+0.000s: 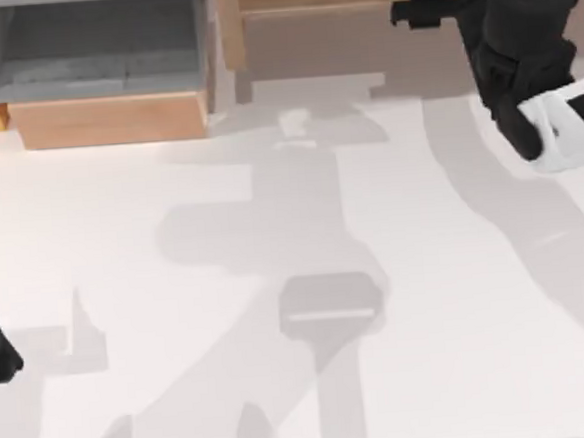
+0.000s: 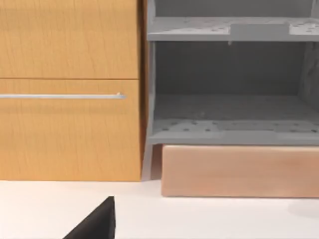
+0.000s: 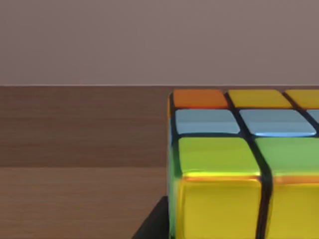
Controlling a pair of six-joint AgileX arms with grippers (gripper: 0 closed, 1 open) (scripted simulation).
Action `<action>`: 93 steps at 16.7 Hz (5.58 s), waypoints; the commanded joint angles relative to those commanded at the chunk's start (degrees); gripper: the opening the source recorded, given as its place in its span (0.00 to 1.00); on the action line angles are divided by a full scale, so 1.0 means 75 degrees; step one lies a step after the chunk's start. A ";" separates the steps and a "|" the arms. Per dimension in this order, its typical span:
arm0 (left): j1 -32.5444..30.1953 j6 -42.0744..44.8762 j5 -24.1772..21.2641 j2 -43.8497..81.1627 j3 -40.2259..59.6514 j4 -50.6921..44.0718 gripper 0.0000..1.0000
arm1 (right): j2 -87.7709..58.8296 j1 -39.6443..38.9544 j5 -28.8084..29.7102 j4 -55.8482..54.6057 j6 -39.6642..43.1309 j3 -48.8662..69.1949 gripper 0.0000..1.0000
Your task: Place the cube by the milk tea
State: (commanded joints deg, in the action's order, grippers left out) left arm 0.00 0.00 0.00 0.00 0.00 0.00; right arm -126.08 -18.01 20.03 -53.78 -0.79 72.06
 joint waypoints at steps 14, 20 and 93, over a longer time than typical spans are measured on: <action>0.0000 0.0000 0.0000 0.0000 0.0000 0.0000 1.00 | 0.0210 -0.0022 0.0000 0.0228 -0.0020 0.0074 0.00; 0.0000 0.0000 0.0000 0.0000 0.0000 0.0000 1.00 | 0.0241 -0.0019 -0.0023 0.0303 -0.0021 0.0072 0.00; 0.0000 0.0000 0.0000 0.0000 0.0000 0.0000 1.00 | 0.4261 0.4544 -0.2707 1.4245 0.2170 -0.1981 0.90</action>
State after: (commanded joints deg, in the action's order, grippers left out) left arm 0.00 0.00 0.00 0.00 0.00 0.00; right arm -94.13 16.07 -0.28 53.07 15.49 57.20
